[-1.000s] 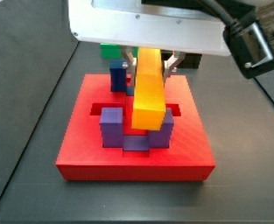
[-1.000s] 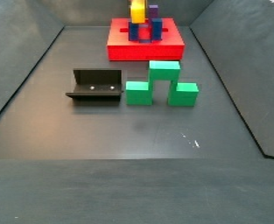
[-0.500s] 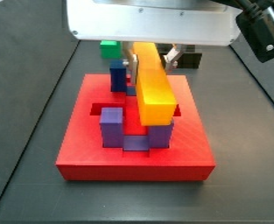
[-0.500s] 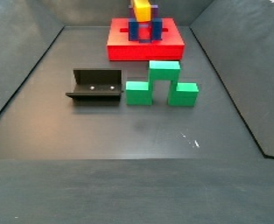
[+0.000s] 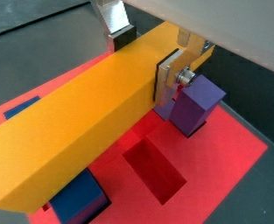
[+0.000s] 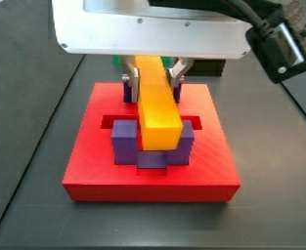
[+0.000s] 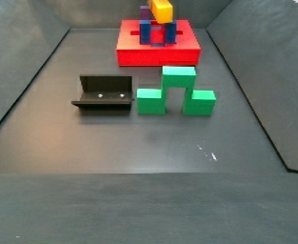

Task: Pick up the yellow object. Move up. Move to above the board. Insert the yellow object.
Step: Insert the yellow object.

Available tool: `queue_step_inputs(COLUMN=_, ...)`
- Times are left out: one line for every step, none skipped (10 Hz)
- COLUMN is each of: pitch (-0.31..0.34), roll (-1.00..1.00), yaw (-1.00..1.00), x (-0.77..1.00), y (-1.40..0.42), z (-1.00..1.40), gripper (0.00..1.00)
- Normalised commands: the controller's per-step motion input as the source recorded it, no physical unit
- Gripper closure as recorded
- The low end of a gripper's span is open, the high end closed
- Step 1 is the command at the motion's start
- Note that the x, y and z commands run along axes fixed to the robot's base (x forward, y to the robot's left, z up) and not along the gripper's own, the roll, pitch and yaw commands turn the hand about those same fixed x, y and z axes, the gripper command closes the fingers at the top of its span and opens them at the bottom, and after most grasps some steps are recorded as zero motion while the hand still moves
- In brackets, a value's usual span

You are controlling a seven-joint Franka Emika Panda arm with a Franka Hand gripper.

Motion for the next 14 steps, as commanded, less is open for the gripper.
queue_step_inputs(pitch=0.043, roll=0.23, yaw=-0.31, x=0.0, y=0.0, z=0.0, gripper=1.0)
queue_step_inputs(pitch=0.066, roll=0.25, yaw=-0.36, x=0.0, y=0.0, z=0.02, gripper=1.0)
queue_step_inputs(pitch=0.07, roll=0.23, yaw=-0.33, x=0.0, y=0.0, z=0.01, gripper=1.0)
queue_step_inputs(pitch=0.06, roll=0.24, yaw=-0.35, x=0.0, y=0.0, z=0.0, gripper=1.0)
queue_step_inputs(pitch=0.057, roll=0.24, yaw=-0.28, x=0.0, y=0.0, z=0.0, gripper=1.0)
queue_step_inputs(pitch=0.061, roll=0.27, yaw=-0.28, x=0.03, y=0.0, z=0.0, gripper=1.0)
queue_step_inputs(pitch=0.047, roll=0.22, yaw=-0.2, x=0.0, y=0.0, z=0.0, gripper=1.0)
queue_step_inputs(pitch=0.0, roll=0.11, yaw=-0.09, x=-0.01, y=0.0, z=-0.15, gripper=1.0)
queue_step_inputs(pitch=0.0, roll=0.01, yaw=0.0, x=0.0, y=0.0, z=-0.14, gripper=1.0)
queue_step_inputs(pitch=0.003, roll=0.03, yaw=0.0, x=0.03, y=0.0, z=-0.06, gripper=1.0)
queue_step_inputs(pitch=0.0, roll=0.04, yaw=0.0, x=0.01, y=0.0, z=-0.11, gripper=1.0)
queue_step_inputs(pitch=0.003, roll=0.03, yaw=0.0, x=0.03, y=0.0, z=-0.1, gripper=1.0)
queue_step_inputs(pitch=0.006, roll=0.01, yaw=0.04, x=0.12, y=0.0, z=-0.04, gripper=1.0)
queue_step_inputs(pitch=0.009, roll=0.01, yaw=0.08, x=0.17, y=0.0, z=-0.03, gripper=1.0)
